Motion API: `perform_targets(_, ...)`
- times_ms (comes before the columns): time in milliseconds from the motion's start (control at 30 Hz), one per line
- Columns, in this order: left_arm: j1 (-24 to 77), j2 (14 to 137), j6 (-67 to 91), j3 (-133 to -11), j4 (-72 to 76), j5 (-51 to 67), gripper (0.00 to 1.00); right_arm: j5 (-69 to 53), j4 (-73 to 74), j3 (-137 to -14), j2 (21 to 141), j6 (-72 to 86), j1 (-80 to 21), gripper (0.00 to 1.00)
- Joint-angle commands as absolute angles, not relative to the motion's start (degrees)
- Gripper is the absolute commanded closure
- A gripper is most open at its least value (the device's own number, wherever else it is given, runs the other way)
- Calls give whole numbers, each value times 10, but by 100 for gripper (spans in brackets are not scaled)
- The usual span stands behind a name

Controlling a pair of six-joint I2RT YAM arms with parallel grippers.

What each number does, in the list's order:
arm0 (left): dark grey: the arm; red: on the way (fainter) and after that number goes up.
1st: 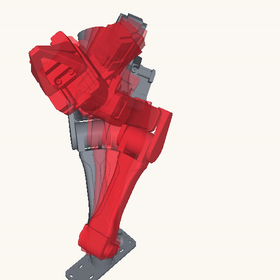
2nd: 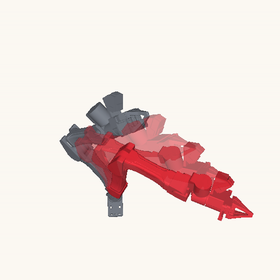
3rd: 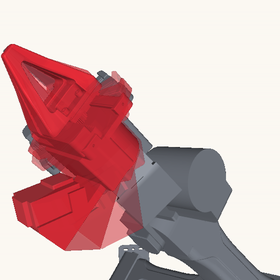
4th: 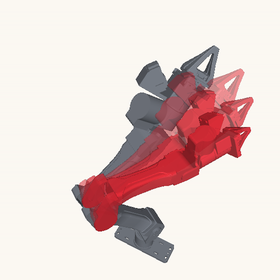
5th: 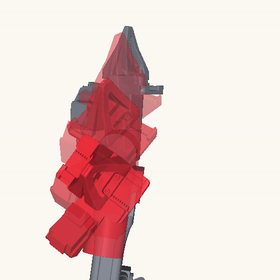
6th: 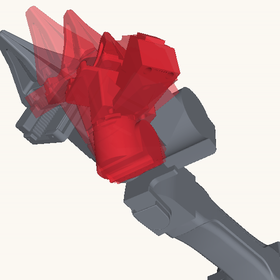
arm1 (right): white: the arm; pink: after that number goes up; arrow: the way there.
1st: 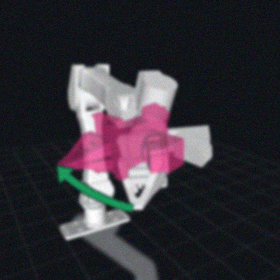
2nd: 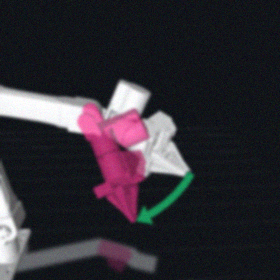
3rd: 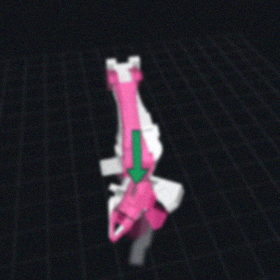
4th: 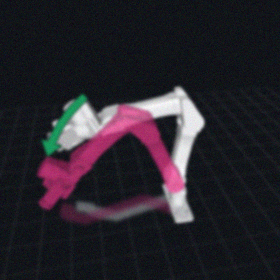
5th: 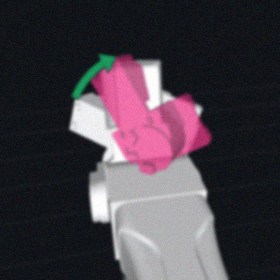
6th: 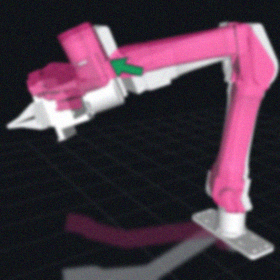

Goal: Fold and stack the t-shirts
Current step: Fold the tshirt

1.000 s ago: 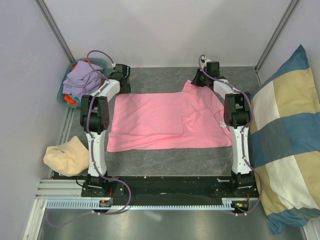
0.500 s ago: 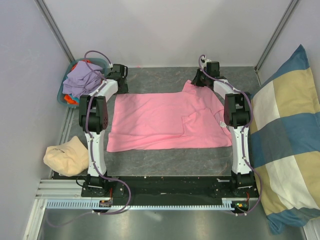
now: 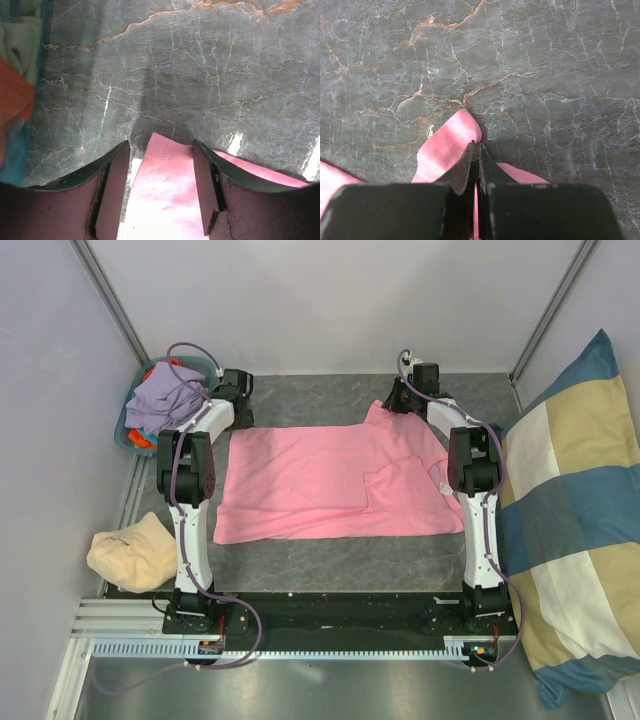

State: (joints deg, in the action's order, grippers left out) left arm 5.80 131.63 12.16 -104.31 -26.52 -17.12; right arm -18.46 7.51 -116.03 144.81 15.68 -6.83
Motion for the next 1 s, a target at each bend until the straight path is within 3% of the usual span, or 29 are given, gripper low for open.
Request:
perform_targets(0,54,1325,101,-1033,-264,-178,41,-187,88,-1151,1423,147,-64,100)
perform_targets(233,54,1325,103,-1026,-263,-181,47,-187,88,-1152,1425,147,-63,100)
perform_targets(333,54,1326,106,-1023,-263,-185,62,-187,88,-1151,1425,147,-63,100)
perform_targets(433,54,1330,105,-1024,-263,-192,94,-187,88,-1152,1425,147,-64,100)
perform_targets(467,54,1331,105,-1025,-264,-194,98,-187,88,-1152,1425,147,-63,100)
perform_targets(967,57,1293,109,-1019,-258,-192,98,-178,76,-1129,1355,149,-64,100)
